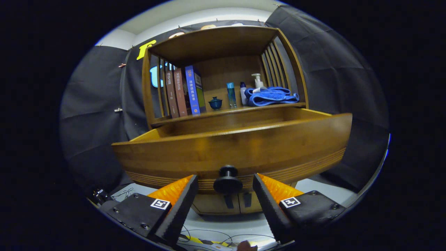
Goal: Pull open the drawer, take out the items inside it, and place them on the countertop above the cabinet.
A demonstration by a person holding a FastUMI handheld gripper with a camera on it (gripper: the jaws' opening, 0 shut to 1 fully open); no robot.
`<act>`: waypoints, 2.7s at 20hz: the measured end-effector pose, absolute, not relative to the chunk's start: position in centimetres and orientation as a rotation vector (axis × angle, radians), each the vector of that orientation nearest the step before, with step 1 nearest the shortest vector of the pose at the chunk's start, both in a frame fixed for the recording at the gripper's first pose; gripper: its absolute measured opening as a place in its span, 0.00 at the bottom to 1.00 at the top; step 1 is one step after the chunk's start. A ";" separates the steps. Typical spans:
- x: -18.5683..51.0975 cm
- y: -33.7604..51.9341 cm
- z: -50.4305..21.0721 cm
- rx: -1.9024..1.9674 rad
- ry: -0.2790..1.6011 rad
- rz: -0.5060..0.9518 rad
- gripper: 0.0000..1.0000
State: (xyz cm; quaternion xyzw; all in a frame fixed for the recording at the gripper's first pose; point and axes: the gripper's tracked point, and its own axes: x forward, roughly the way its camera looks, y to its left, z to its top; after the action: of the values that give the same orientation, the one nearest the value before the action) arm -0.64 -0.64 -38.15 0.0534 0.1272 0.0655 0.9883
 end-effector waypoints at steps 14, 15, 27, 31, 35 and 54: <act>6.4 -0.4 -19.8 0.146 0.366 0.142 0.99; 8.1 -0.4 -19.9 0.176 0.397 0.124 0.99; 13.3 0.2 -36.4 0.008 1.136 0.099 0.97; 12.8 1.2 -39.5 0.015 1.254 0.096 0.97; 12.7 1.2 -41.8 0.000 1.334 0.057 0.90; 12.8 -0.2 -38.0 0.066 1.342 0.114 0.42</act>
State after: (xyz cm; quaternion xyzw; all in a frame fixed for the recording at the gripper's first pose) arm 12.85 -0.17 -37.96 0.0306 0.6213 0.0529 0.7812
